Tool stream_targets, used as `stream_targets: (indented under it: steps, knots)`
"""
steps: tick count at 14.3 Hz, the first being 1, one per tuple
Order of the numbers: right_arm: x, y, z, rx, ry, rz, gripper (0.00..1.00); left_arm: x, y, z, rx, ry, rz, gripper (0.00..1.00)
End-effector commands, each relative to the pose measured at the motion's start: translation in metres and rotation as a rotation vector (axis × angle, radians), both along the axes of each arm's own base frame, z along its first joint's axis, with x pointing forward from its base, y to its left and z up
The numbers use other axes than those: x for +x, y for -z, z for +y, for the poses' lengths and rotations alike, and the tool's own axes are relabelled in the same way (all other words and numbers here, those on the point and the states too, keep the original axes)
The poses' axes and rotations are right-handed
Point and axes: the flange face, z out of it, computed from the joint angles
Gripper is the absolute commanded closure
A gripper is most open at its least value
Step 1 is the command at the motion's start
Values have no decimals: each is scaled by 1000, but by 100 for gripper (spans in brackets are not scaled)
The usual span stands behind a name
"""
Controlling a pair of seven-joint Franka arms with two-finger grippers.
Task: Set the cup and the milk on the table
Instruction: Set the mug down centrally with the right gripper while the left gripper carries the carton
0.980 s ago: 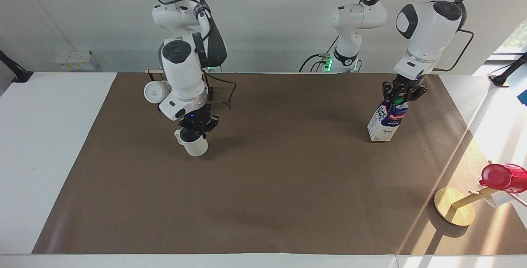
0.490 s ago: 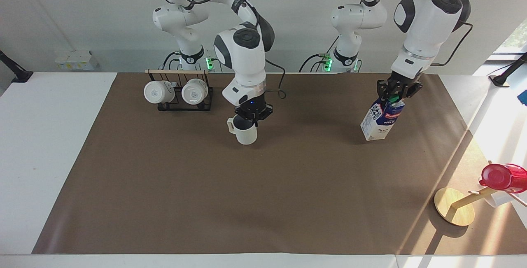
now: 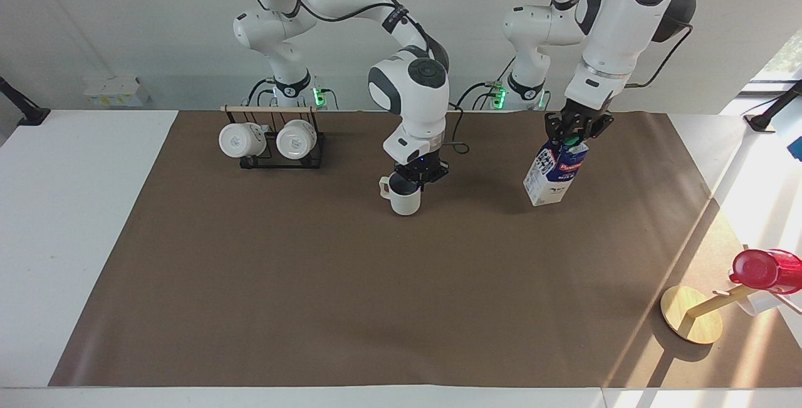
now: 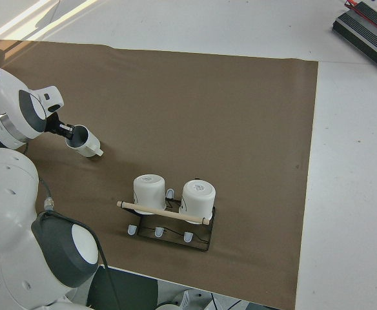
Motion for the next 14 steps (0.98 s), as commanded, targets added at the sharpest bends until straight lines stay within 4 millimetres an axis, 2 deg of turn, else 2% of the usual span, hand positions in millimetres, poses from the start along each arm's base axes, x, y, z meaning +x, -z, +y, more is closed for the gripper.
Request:
stream_targets:
  steps: [1,2,4,6,7,10,11,14]
  knots:
    - [4,-7,1,1,22,-13,54,-3,-5,-5,3,-14,19,69]
    - [4,-9,0,-11,20,-10,51,-4,-5,-5,3,-14,21,69]
    - [5,-10,0,-14,23,-14,0,-6,-6,-12,2,-22,22,69]
    - [11,-25,1,6,46,-35,0,-12,-6,-22,3,-47,31,69]
    - [16,-36,-4,20,60,-50,0,-17,-6,-34,4,-56,39,69]
    - [30,-97,-53,57,132,-105,0,-36,-9,-75,-2,-90,35,69]
    - [29,-112,-67,52,141,-104,0,-42,-11,-90,-8,-105,27,69]
    - [29,-143,-128,24,168,-97,0,-53,-9,-117,-24,-83,8,69]
